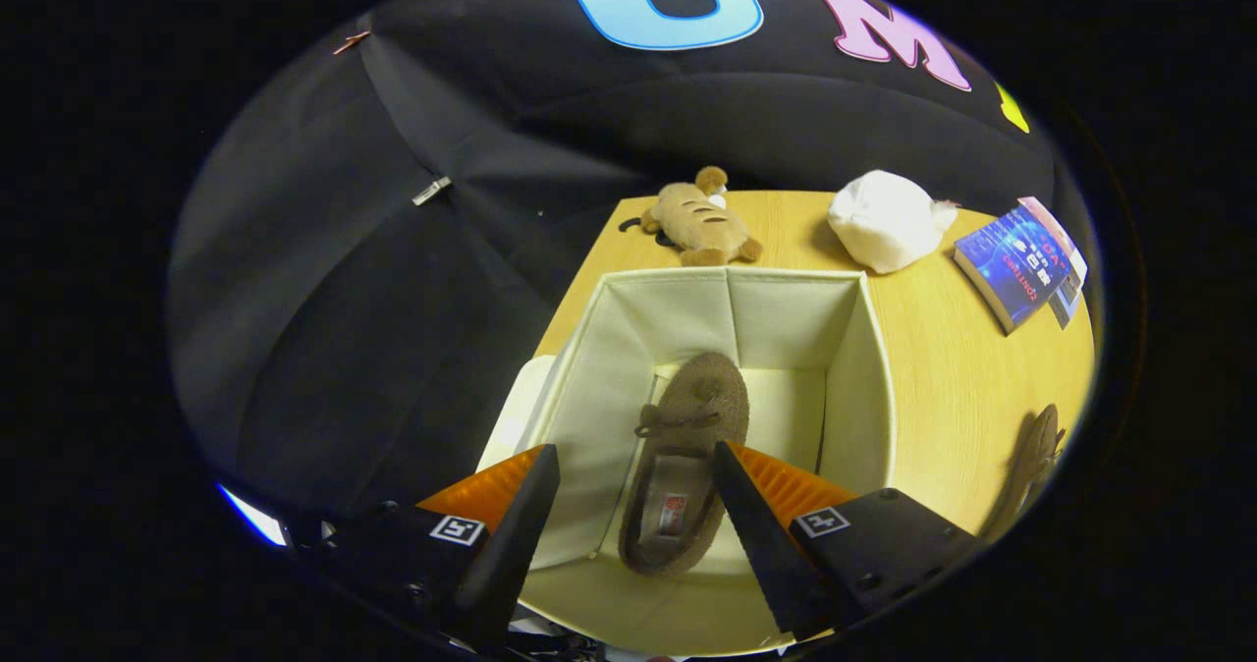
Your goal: Open the storage box then place both shoes into the box .Put the left shoe in first, then the right shoe, with the right side of both shoes facing outward in a uniform manner.
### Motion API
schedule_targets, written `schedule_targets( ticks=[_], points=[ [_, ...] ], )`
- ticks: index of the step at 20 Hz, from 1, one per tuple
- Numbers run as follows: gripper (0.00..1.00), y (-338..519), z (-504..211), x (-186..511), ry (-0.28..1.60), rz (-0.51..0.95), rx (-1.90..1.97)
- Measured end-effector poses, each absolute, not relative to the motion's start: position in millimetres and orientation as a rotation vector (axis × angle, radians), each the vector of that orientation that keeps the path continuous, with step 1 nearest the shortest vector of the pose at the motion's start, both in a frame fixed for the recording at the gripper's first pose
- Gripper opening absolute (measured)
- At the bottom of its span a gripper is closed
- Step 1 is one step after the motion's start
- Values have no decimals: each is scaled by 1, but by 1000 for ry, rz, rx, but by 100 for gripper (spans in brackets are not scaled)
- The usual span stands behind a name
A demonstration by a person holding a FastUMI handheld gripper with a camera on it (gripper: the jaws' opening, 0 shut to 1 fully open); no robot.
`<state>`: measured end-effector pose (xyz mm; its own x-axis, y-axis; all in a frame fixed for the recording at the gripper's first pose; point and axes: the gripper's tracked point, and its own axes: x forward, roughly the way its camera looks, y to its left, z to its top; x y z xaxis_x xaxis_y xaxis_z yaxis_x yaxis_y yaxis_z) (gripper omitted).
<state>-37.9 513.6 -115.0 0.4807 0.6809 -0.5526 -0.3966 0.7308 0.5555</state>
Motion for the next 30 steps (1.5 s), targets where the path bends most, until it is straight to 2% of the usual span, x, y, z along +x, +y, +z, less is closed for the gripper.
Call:
schedule_targets(
  ticks=[7, 12, 15, 21, 25, 30],
  points=[
    [98, 429, -68, -46, 583, 784, 318],
    [98, 328, -67, -55, 472, 767, 258],
    [98, 260, -103, -58, 512, 697, 223],
    [99, 117, -209, -65, 683, 438, 178],
    [99, 65, -279, -69, 807, 339, 105],
    [97, 47, -346, -55, 892, 290, 9]
  ],
)
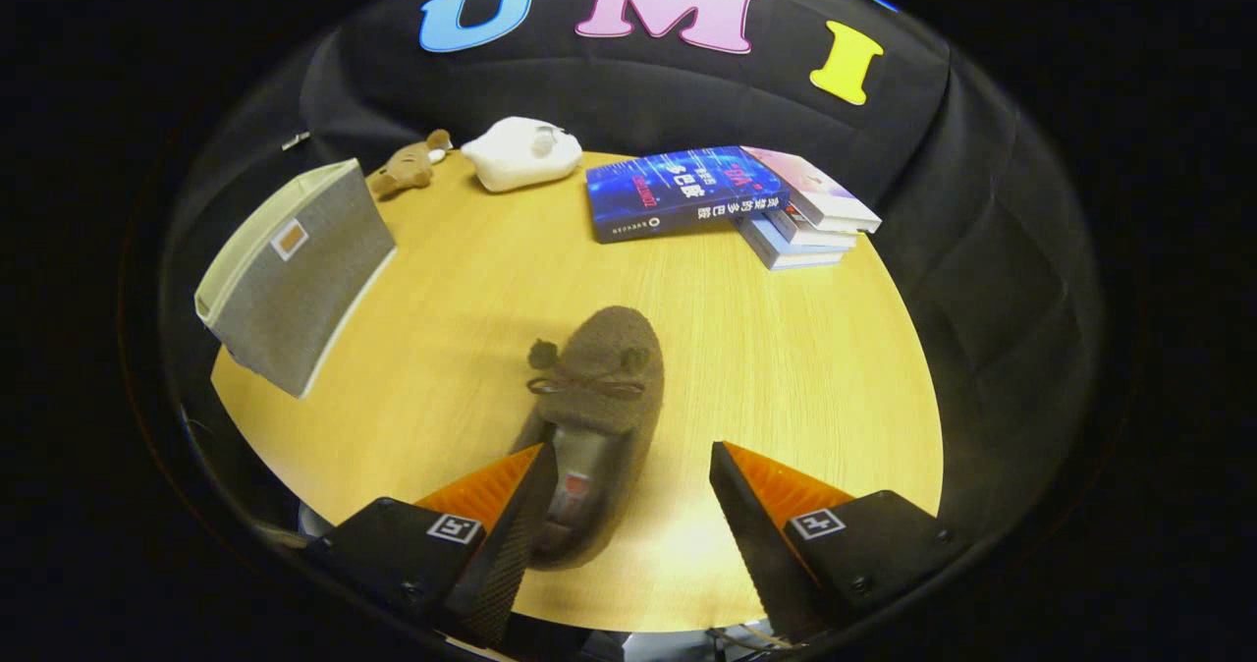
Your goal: Open the storage box then place both shoes into the box .Put the left shoe in first, then the right shoe, with the right side of both shoes facing outward in a uniform manner.
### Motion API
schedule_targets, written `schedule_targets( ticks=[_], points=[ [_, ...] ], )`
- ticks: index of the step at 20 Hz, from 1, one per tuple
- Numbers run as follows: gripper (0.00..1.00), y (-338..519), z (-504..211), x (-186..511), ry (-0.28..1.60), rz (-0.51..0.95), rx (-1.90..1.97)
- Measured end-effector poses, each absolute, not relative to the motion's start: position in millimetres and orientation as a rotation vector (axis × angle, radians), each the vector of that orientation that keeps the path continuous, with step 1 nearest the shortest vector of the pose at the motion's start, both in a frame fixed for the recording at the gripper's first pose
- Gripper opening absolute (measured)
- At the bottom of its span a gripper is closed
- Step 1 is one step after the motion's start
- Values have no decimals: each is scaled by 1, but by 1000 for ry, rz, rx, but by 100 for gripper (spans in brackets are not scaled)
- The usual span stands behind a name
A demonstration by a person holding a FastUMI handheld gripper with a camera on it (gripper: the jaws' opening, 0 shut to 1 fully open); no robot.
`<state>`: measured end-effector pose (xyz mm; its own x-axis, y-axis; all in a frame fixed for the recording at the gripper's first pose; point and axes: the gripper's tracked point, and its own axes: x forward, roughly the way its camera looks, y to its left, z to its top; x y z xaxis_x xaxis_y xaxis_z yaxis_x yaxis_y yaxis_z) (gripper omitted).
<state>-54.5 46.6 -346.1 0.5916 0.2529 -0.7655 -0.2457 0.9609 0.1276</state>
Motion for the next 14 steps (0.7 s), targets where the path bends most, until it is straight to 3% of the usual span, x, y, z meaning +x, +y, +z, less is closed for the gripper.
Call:
schedule_targets(
  ticks=[4, 6, 10, 12, 13, 14],
  points=[
    [95, 49, -382, -31, 928, 252, -18],
    [85, 52, -395, -24, 948, 232, -11],
    [44, 67, -396, -21, 957, 243, 48],
    [14, 63, -396, -20, 954, 212, 45],
    [8, 64, -395, -24, 961, 213, 58],
    [8, 66, -391, -25, 967, 209, 83]
  ],
)
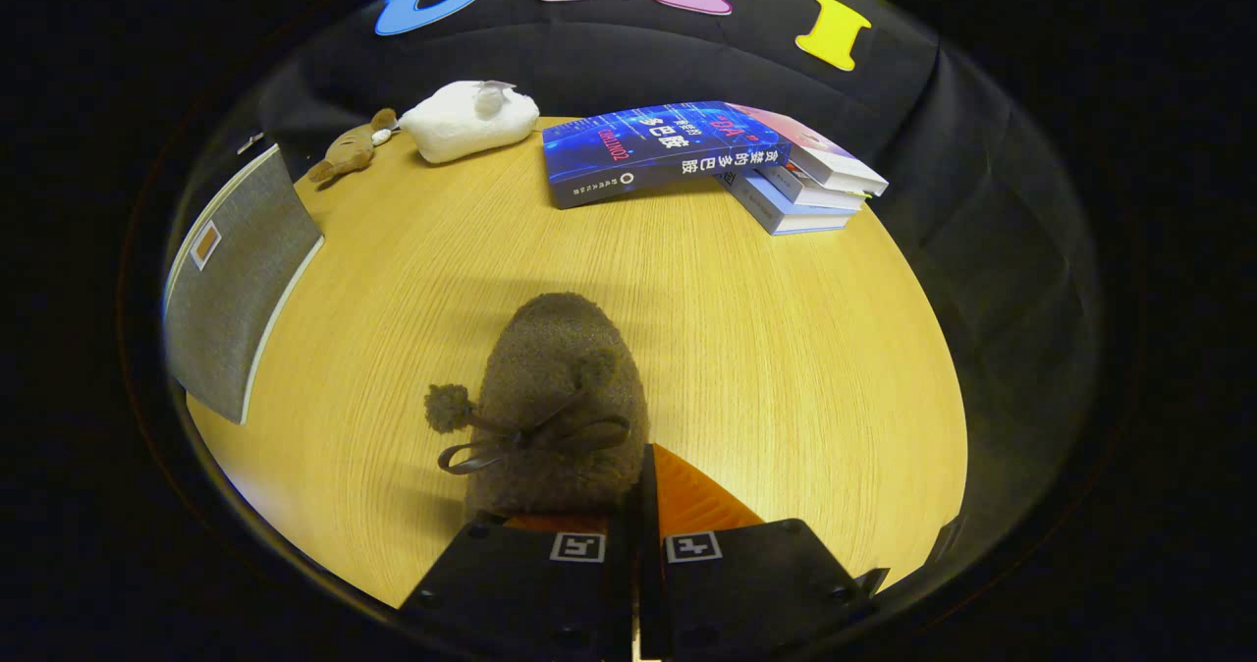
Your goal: Open the storage box then place both shoes into the box .Put the left shoe in first, then the right shoe, with the right side of both shoes facing outward in a uniform manner.
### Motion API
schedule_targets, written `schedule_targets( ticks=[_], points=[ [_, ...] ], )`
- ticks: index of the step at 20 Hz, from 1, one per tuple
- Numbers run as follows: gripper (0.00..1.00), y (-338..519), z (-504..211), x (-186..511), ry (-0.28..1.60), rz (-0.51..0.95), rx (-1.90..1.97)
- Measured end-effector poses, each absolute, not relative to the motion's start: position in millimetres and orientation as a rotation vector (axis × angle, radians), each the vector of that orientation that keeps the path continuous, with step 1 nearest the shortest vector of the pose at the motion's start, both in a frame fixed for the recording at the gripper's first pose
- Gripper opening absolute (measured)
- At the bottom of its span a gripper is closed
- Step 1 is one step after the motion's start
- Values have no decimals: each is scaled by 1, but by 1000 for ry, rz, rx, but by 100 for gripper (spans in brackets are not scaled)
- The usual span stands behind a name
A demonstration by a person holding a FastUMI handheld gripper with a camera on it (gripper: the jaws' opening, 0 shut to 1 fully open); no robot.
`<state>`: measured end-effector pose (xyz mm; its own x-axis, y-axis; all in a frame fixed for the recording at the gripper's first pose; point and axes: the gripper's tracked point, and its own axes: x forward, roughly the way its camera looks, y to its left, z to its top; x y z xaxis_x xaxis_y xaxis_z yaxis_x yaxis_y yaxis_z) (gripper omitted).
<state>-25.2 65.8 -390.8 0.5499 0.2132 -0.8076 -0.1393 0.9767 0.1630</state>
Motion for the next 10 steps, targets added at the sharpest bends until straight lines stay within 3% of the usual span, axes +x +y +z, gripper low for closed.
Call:
schedule_targets(
  ticks=[5, 10],
  points=[
    [5, 70, -338, -23, 904, 200, 176],
    [5, 106, -247, -9, 805, 279, 266]
  ],
)
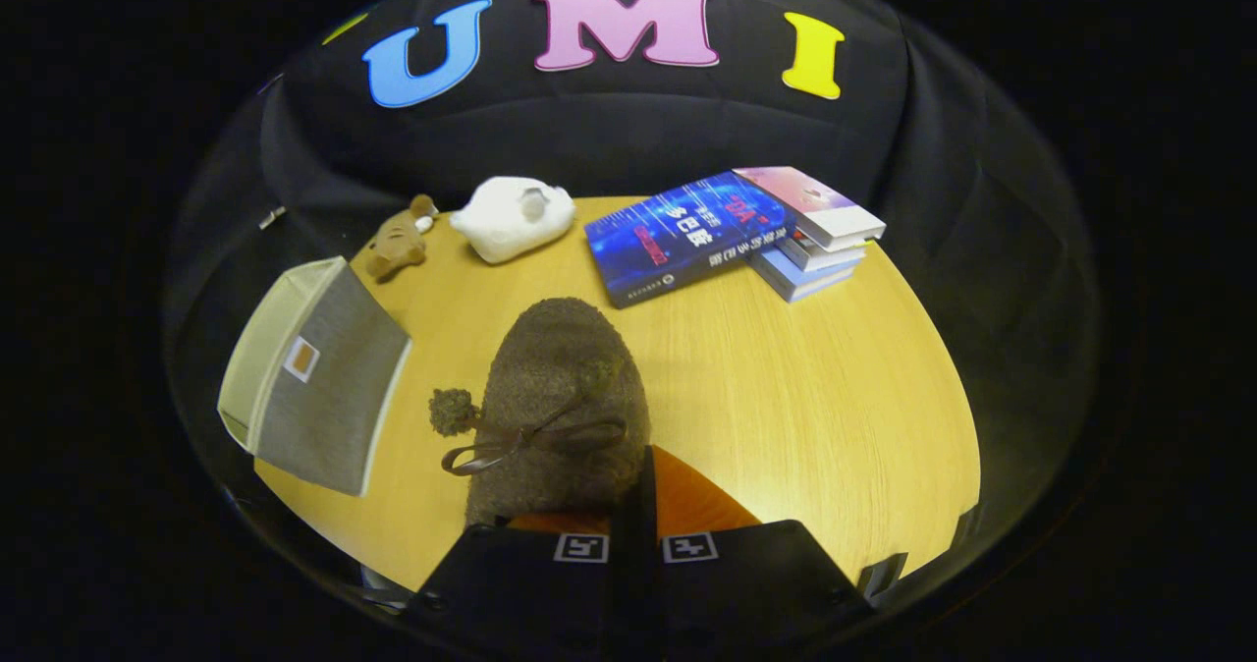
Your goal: Open the storage box then place both shoes into the box .Put the left shoe in first, then the right shoe, with the right side of both shoes facing outward in a uniform manner.
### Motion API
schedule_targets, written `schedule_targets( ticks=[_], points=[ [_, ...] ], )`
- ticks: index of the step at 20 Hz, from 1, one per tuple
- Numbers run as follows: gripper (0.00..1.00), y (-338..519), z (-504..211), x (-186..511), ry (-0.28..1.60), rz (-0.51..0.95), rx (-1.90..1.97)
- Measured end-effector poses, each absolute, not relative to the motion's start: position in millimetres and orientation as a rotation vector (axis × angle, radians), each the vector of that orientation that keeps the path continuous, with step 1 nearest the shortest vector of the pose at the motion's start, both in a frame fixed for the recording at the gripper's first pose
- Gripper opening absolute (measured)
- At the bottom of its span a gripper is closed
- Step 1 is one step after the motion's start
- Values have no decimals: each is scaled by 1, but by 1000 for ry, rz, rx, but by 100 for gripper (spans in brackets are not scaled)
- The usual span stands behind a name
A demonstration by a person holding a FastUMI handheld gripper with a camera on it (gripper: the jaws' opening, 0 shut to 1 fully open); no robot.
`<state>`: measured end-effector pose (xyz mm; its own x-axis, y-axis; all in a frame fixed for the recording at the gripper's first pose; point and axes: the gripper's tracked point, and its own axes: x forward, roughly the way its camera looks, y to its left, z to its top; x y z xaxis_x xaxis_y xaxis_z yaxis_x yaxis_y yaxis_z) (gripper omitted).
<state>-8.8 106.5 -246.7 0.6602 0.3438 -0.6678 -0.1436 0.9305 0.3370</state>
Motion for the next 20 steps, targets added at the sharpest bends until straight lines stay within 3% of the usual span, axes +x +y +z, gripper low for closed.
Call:
schedule_targets(
  ticks=[12, 20],
  points=[
    [5, 286, -84, 21, 781, 470, 483],
    [6, 396, -62, 17, 840, 485, 463]
  ],
)
